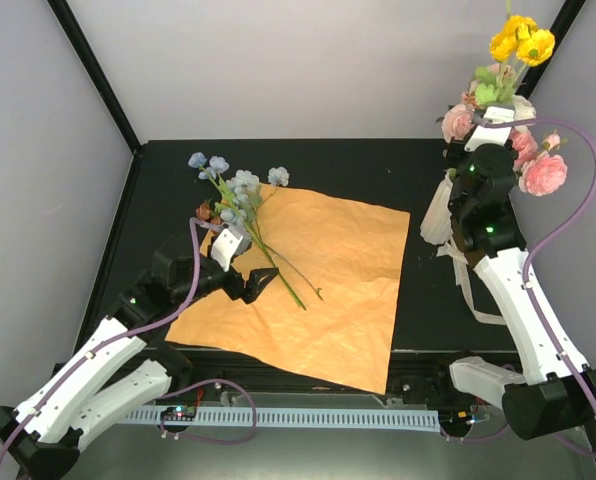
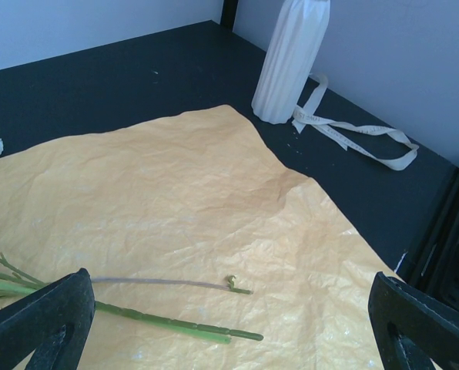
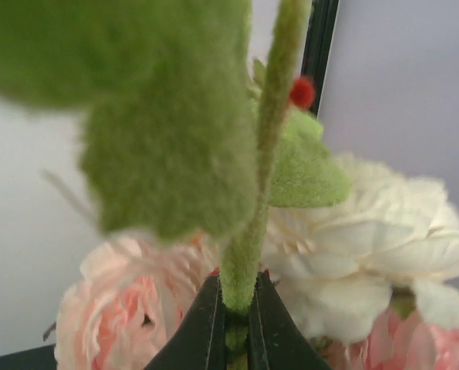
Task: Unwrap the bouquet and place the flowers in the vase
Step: Insert the fake flower into the vase, then pick up the fake flower from the wrapping paper.
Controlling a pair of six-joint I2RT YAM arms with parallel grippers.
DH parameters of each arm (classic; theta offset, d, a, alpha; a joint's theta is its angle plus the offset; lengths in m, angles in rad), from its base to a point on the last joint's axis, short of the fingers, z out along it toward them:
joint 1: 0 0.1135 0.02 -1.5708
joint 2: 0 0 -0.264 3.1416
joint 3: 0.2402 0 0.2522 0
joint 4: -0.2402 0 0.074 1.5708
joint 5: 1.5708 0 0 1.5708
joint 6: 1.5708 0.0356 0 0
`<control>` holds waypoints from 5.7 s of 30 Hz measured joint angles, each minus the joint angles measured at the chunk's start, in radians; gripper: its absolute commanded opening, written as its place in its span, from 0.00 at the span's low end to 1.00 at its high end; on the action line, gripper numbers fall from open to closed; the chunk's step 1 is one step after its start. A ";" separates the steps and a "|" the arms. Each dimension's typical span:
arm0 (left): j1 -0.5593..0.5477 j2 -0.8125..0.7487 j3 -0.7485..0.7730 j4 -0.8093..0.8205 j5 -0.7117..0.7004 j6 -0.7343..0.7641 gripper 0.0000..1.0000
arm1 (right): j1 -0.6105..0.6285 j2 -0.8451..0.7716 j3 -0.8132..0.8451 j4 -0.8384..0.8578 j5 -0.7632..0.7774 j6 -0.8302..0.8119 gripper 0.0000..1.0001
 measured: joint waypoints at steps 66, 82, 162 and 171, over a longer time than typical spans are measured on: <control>0.212 0.570 -0.123 0.326 -0.095 -0.527 0.49 | 0.051 -0.332 -0.472 -0.356 -0.751 0.535 0.56; 0.225 0.735 -0.168 0.555 -0.048 -0.553 0.42 | 0.226 -0.296 -0.488 -0.327 -0.747 0.552 0.54; 0.356 0.539 -0.269 0.655 0.382 -0.661 0.40 | 0.647 0.143 -0.553 0.096 -0.870 0.721 0.01; 0.352 0.634 -0.276 0.953 0.515 -0.793 0.54 | 0.647 0.091 -0.553 0.146 -0.903 0.775 0.01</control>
